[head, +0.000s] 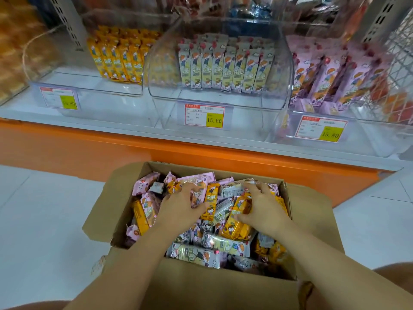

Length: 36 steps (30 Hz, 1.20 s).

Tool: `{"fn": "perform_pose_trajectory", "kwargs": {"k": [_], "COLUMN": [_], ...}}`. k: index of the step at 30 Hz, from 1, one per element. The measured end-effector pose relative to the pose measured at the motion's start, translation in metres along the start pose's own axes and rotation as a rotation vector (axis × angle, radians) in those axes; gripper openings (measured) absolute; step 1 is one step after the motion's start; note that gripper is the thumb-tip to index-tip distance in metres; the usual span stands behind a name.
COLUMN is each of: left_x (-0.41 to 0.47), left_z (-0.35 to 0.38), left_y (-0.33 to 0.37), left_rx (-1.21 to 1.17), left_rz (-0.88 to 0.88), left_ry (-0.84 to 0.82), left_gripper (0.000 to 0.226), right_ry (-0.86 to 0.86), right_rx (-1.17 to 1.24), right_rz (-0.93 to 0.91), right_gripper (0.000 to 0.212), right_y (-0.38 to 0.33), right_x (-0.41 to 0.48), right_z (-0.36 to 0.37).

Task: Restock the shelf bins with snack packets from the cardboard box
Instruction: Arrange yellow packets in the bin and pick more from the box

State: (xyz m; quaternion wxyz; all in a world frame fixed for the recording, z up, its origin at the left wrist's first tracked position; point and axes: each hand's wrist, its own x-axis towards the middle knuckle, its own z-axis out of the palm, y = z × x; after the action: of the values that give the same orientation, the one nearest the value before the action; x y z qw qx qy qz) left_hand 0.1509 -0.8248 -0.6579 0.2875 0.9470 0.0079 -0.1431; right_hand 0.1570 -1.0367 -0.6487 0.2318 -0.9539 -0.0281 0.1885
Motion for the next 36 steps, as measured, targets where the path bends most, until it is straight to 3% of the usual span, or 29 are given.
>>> {"fn": "perform_pose_trajectory", "kwargs": {"k": [8,12,15,19,23,28,36], "left_x": [0.0,-0.002,-0.003,-0.004,-0.005,-0.011,-0.009], "left_z": [0.002,0.002,0.0,0.001,0.002,0.015,0.016], "left_y": [0.01,0.013,0.017,0.025,0.03,0.033,0.034], "left_rx": [-0.26,-0.228,0.072,0.291,0.279,0.251,0.226], "left_rz": [-0.079,-0.063,-0.105,-0.121,-0.108,0.008,0.095], "left_ry": [-0.16,-0.218,-0.213,-0.206,-0.25,-0.2,0.01], "left_gripper": [0.089,0.077,0.058,0.056,0.049,0.029,0.042], "right_ry": [-0.033,-0.017,-0.019,-0.06,-0.079,-0.084,-0.118], "right_rx": [-0.109,-0.108,-0.037,0.045,0.143,0.166,0.26], "right_rz": [-0.002,-0.002,0.017,0.049,0.052,-0.01,-0.06], "right_gripper": [0.074,0.077,0.082,0.086,0.09,0.071,0.064], "right_y": [-0.006,-0.007,-0.006,-0.005,-0.001,-0.002,0.007], "right_x": [-0.005,-0.006,-0.004,-0.001,-0.001,-0.004,-0.002], "right_z": [-0.004,-0.003,-0.002,-0.008,-0.008,-0.01,-0.011]}}
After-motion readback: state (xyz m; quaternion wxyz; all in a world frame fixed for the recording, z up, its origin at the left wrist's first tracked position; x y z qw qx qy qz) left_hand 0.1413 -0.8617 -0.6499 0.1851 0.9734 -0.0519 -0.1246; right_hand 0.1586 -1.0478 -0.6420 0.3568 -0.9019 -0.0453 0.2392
